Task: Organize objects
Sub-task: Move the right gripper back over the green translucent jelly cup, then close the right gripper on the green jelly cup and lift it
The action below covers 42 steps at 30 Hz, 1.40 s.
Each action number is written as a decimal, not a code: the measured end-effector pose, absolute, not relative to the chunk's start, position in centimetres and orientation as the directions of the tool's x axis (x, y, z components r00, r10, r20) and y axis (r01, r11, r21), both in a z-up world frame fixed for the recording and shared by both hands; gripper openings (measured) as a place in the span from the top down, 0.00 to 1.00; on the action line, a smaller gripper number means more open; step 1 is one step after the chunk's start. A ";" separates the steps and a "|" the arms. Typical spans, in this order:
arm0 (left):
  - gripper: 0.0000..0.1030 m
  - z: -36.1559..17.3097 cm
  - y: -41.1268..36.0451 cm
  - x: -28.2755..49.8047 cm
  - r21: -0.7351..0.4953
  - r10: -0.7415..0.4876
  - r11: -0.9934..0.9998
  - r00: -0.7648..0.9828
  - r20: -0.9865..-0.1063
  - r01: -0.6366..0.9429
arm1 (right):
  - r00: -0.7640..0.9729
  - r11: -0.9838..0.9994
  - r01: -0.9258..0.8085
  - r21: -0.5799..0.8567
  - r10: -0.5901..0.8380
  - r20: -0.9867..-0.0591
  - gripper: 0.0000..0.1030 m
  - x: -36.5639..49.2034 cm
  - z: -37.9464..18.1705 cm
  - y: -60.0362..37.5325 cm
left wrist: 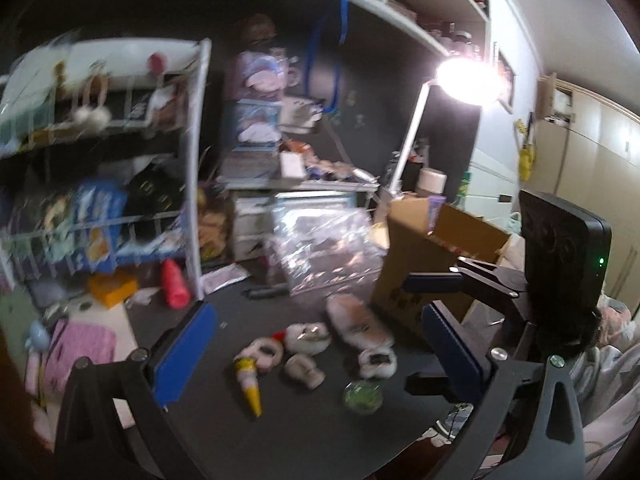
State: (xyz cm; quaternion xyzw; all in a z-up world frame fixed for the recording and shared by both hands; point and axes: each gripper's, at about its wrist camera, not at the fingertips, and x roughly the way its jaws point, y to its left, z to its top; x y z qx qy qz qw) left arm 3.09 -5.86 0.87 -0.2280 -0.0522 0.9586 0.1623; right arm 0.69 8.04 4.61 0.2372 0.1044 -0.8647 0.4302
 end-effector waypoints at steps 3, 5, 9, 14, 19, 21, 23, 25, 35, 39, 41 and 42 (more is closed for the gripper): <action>0.01 -1.2 -6.5 3.4 -0.192 0.316 -0.948 -0.840 -0.441 -0.255 | -0.535 -0.623 0.782 0.015 -0.683 -0.497 0.01 1.3 2.8 7.8; 0.01 -2.7 -6.8 3.3 -0.211 0.309 -0.949 -0.831 -0.462 -0.235 | -0.561 -0.634 0.773 0.000 -0.683 -0.467 0.01 2.0 1.5 8.1; 0.01 -5.3 -6.9 2.8 -0.270 0.332 -0.937 -0.800 -0.499 -0.220 | -0.561 -0.680 0.732 0.031 -0.629 -0.538 0.01 2.1 -0.9 8.5; 0.01 -7.5 -6.3 2.2 -0.304 0.347 -0.930 -0.769 -0.537 -0.207 | -0.564 -0.746 0.663 0.065 -0.555 -0.611 0.02 1.7 -3.6 8.5; 0.01 -8.8 -5.7 1.4 -0.327 0.357 -0.925 -0.742 -0.567 -0.195 | -0.580 -0.793 0.606 0.059 -0.491 -0.649 0.02 1.3 -5.8 8.2; 0.01 -9.0 -5.5 1.3 -0.329 0.358 -0.925 -0.736 -0.574 -0.193 | -0.571 -0.801 0.593 0.083 -0.491 -0.658 0.08 1.0 -6.4 8.3; 0.01 -9.1 -5.4 1.1 -0.333 0.359 -0.924 -0.732 -0.579 -0.190 | -0.564 -0.803 0.590 0.086 -0.486 -0.667 0.26 0.8 -6.8 8.2; 0.01 -9.3 -5.4 0.9 -0.330 0.353 -0.926 -0.730 -0.586 -0.182 | -0.584 -0.820 0.571 0.038 -0.438 -0.683 0.37 0.6 -7.4 7.9; 0.01 -9.4 -5.5 0.8 -0.325 0.333 -0.932 -0.728 -0.599 -0.159 | -0.616 -0.847 0.532 0.003 -0.390 -0.685 0.63 0.4 -8.1 8.4; 0.01 -9.4 -5.5 0.8 -0.325 0.332 -0.932 -0.728 -0.599 -0.158 | -0.616 -0.841 0.541 0.011 -0.405 -0.675 0.67 0.7 -8.0 8.5; 0.01 -9.3 -5.5 0.8 -0.325 0.333 -0.932 -0.728 -0.599 -0.159 | -0.610 -0.835 0.550 0.009 -0.409 -0.679 0.67 0.7 -8.0 8.4; 0.01 -9.3 -5.4 0.8 -0.325 0.333 -0.932 -0.728 -0.599 -0.160 | -0.615 -0.835 0.550 0.003 -0.407 -0.675 0.67 0.9 -8.0 8.4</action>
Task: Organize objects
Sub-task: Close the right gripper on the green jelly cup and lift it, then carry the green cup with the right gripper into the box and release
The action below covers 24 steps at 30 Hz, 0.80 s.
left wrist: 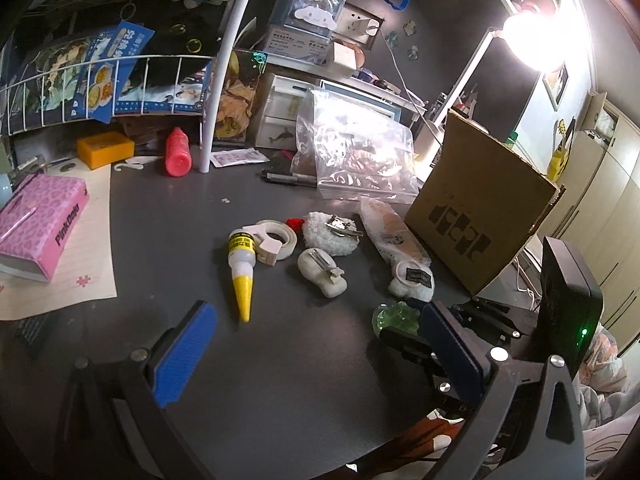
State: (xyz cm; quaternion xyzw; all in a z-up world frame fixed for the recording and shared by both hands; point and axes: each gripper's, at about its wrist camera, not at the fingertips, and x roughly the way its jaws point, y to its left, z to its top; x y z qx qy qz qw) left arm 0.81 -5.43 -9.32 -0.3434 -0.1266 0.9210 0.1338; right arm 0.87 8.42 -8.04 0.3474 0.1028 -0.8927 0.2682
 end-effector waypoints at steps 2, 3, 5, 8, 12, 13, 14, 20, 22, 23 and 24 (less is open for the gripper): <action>0.01 -9.3 -5.3 0.9 -0.327 0.335 -0.931 -0.728 -0.598 -0.161 | -0.610 -0.830 0.557 0.007 -0.415 -0.675 0.67 0.9 -8.0 8.4; 0.01 -9.2 -5.3 0.9 -0.327 0.337 -0.931 -0.728 -0.597 -0.162 | -0.611 -0.828 0.560 0.009 -0.420 -0.671 0.67 1.0 -7.9 8.4; 0.01 -9.1 -5.1 0.9 -0.332 0.343 -0.928 -0.729 -0.593 -0.168 | -0.613 -0.824 0.566 0.007 -0.427 -0.665 0.67 1.1 -7.7 8.4; 0.01 -8.8 -5.2 0.7 -0.387 0.406 -0.899 -0.721 -0.561 -0.205 | -0.620 -0.808 0.589 -0.009 -0.445 -0.646 0.67 1.2 -6.9 8.3; 0.01 -7.7 -4.7 0.1 -0.409 0.468 -0.872 -0.698 -0.541 -0.268 | -0.621 -0.766 0.642 -0.041 -0.488 -0.613 0.67 1.2 -5.5 7.7; 0.01 -7.2 -4.5 -0.2 -0.397 0.474 -0.872 -0.693 -0.543 -0.286 | -0.623 -0.757 0.652 -0.051 -0.495 -0.606 0.67 1.3 -5.2 7.5; 0.02 -6.8 -4.3 -0.4 -0.392 0.481 -0.870 -0.689 -0.542 -0.300 | -0.625 -0.746 0.663 -0.066 -0.504 -0.596 0.67 1.3 -4.8 7.4; 0.18 -3.8 -4.2 -2.1 -0.415 0.564 -0.824 -0.635 -0.528 -0.386 | -0.633 -0.673 0.723 -0.157 -0.554 -0.540 0.67 1.6 -2.0 6.4; 0.26 -3.0 -3.8 -2.7 -0.403 0.573 -0.819 -0.615 -0.541 -0.408 | -0.639 -0.658 0.731 -0.181 -0.567 -0.520 0.67 1.5 -1.1 6.3; 0.29 -2.6 -3.5 -2.9 -0.402 0.584 -0.812 -0.602 -0.545 -0.424 | -0.646 -0.655 0.730 -0.195 -0.568 -0.509 0.67 1.5 -0.7 6.3; 0.29 -2.1 -3.2 -3.2 -0.406 0.601 -0.799 -0.584 -0.546 -0.444 | -0.653 -0.651 0.729 -0.210 -0.570 -0.499 0.67 1.6 -0.3 6.3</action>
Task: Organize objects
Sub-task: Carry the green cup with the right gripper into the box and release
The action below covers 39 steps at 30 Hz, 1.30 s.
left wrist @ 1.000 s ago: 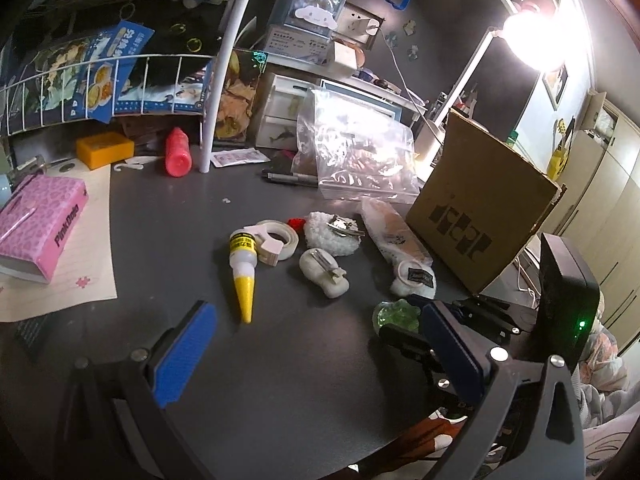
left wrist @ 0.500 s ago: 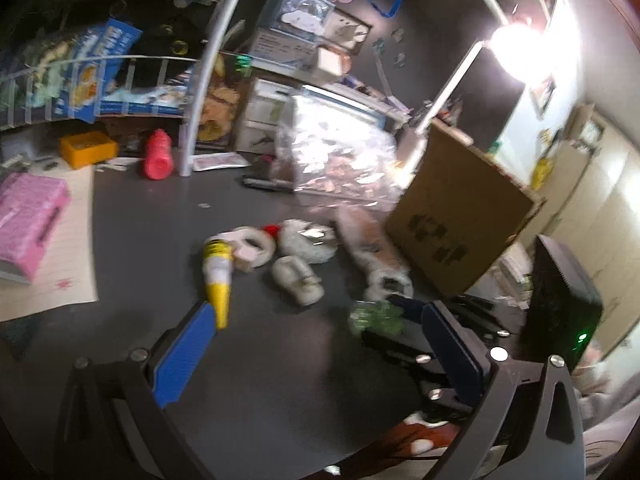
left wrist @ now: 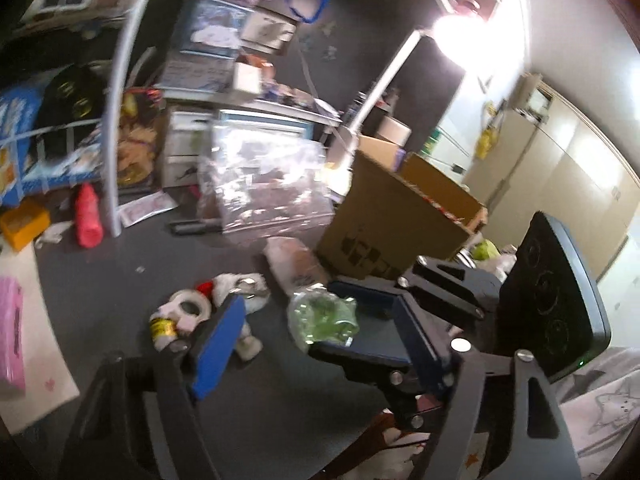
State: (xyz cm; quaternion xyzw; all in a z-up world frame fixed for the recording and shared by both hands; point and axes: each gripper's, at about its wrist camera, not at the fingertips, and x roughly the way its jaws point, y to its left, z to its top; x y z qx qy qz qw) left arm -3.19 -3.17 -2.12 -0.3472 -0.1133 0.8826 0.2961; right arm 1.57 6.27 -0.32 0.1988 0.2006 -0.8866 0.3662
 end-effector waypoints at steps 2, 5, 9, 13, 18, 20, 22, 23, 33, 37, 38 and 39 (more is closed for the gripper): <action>0.32 -1.4 -2.5 -3.7 -0.408 0.617 -0.787 -0.560 -0.554 -0.463 | -0.664 -0.643 0.728 -0.240 -0.573 -0.481 0.67 1.8 0.3 6.2; 0.35 -0.5 -1.5 -4.2 -0.394 0.622 -0.781 -0.537 -0.570 -0.485 | -0.687 -0.634 0.717 -0.290 -0.569 -0.453 0.67 2.1 1.3 6.1; 0.42 0.8 -0.6 -4.9 -0.389 0.632 -0.770 -0.513 -0.581 -0.506 | -0.717 -0.644 0.691 -0.328 -0.552 -0.427 0.67 2.0 2.8 6.4; 0.51 2.2 0.3 -6.0 -0.386 0.633 -0.766 -0.498 -0.593 -0.513 | -0.730 -0.660 0.677 -0.328 -0.540 -0.419 0.67 1.1 4.2 7.5; 0.58 3.6 2.2 -7.4 -0.372 0.633 -0.762 -0.486 -0.603 -0.531 | -0.749 -0.685 0.653 -0.324 -0.518 -0.413 0.67 0.3 5.8 9.2; 0.59 4.2 3.4 -7.9 -0.355 0.629 -0.762 -0.484 -0.609 -0.542 | -0.755 -0.696 0.643 -0.320 -0.505 -0.418 0.67 -0.1 6.2 10.0; 0.59 4.8 4.7 -8.5 -0.343 0.628 -0.758 -0.477 -0.615 -0.555 | -0.764 -0.709 0.629 -0.319 -0.489 -0.421 0.67 -0.5 6.7 10.9; 0.59 5.1 5.3 -8.9 -0.337 0.628 -0.756 -0.474 -0.618 -0.562 | -0.769 -0.716 0.622 -0.318 -0.480 -0.422 0.67 -0.7 6.9 11.4; 0.62 7.2 12.5 -12.3 -0.276 0.624 -0.720 -0.421 -0.658 -0.637 | -0.810 -0.796 0.534 -0.284 -0.387 -0.441 0.67 -2.7 9.0 17.3; 0.63 6.7 14.8 -13.7 -0.268 0.615 -0.712 -0.394 -0.683 -0.649 | -0.812 -0.821 0.505 -0.266 -0.348 -0.469 0.67 -3.8 9.0 19.4; 0.64 6.5 15.3 -14.0 -0.273 0.615 -0.710 -0.383 -0.689 -0.649 | -0.812 -0.827 0.498 -0.262 -0.338 -0.476 0.67 -4.0 9.0 19.7; 0.64 6.2 15.8 -14.5 -0.279 0.615 -0.707 -0.370 -0.696 -0.649 | -0.810 -0.834 0.488 -0.257 -0.323 -0.490 0.67 -4.3 8.8 20.2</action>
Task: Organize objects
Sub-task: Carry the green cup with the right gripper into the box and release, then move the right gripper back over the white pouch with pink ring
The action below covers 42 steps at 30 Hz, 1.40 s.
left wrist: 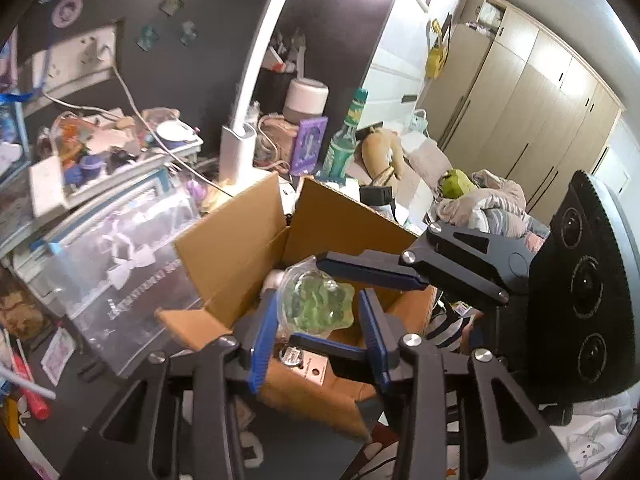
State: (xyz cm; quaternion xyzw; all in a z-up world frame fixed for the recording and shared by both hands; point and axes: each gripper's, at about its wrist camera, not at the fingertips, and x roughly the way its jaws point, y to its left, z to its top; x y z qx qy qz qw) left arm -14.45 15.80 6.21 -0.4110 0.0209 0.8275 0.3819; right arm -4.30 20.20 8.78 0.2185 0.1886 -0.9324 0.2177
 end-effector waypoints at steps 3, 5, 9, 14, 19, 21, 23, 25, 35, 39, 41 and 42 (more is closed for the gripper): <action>0.64 5.6 16.9 -15.1 -0.282 0.607 -0.707 -0.351 -0.713 -0.648 | -0.797 -0.846 0.474 -0.244 -0.294 -0.527 0.67 -5.0 8.4 21.0; 0.64 5.1 17.5 -15.5 -0.281 0.600 -0.708 -0.342 -0.724 -0.648 | -0.783 -0.853 0.468 -0.233 -0.277 -0.557 0.67 -5.4 8.1 21.5; 0.64 4.6 18.3 -15.9 -0.283 0.593 -0.707 -0.324 -0.737 -0.648 | -0.758 -0.861 0.460 -0.214 -0.256 -0.600 0.67 -6.0 7.7 22.0; 0.64 4.3 18.8 -16.1 -0.276 0.584 -0.709 -0.321 -0.745 -0.649 | -0.739 -0.867 0.454 -0.207 -0.236 -0.631 0.67 -6.5 7.5 22.3; 0.47 4.8 18.6 -15.5 -0.206 0.541 -0.736 -0.379 -0.751 -0.645 | -0.708 -0.863 0.465 -0.198 -0.228 -0.668 0.67 -7.0 7.5 22.1; 0.40 5.3 18.1 -15.1 -0.195 0.544 -0.736 -0.395 -0.741 -0.648 | -0.705 -0.864 0.462 -0.202 -0.219 -0.675 0.64 -7.0 7.5 22.0; 0.21 5.9 17.5 -14.6 -0.176 0.542 -0.742 -0.425 -0.725 -0.647 | -0.722 -0.867 0.444 -0.227 -0.196 -0.664 0.60 -6.9 7.5 21.9; 0.13 6.8 16.6 -14.0 -0.138 0.526 -0.761 -0.478 -0.703 -0.634 | -0.723 -0.866 0.445 -0.229 -0.196 -0.663 0.59 -6.8 7.6 21.8; 0.01 10.3 8.5 -8.7 -0.033 0.449 -0.854 -0.705 -0.549 -0.519 | -0.699 -0.809 0.578 -0.104 -0.425 -0.576 0.59 -1.8 9.3 19.3; 0.00 9.3 5.2 -6.6 -0.010 0.367 -0.908 -0.784 -0.501 -0.419 | -0.643 -0.746 0.663 -0.059 -0.527 -0.556 0.59 0.6 8.6 16.5; 0.00 8.2 3.8 -5.5 0.024 0.304 -0.934 -0.829 -0.469 -0.356 | -0.618 -0.729 0.683 -0.030 -0.556 -0.556 0.59 1.4 8.0 15.3; 0.00 7.7 3.1 -5.0 0.038 0.278 -0.943 -0.849 -0.450 -0.330 | -0.600 -0.717 0.697 -0.009 -0.577 -0.554 0.59 1.8 7.5 14.8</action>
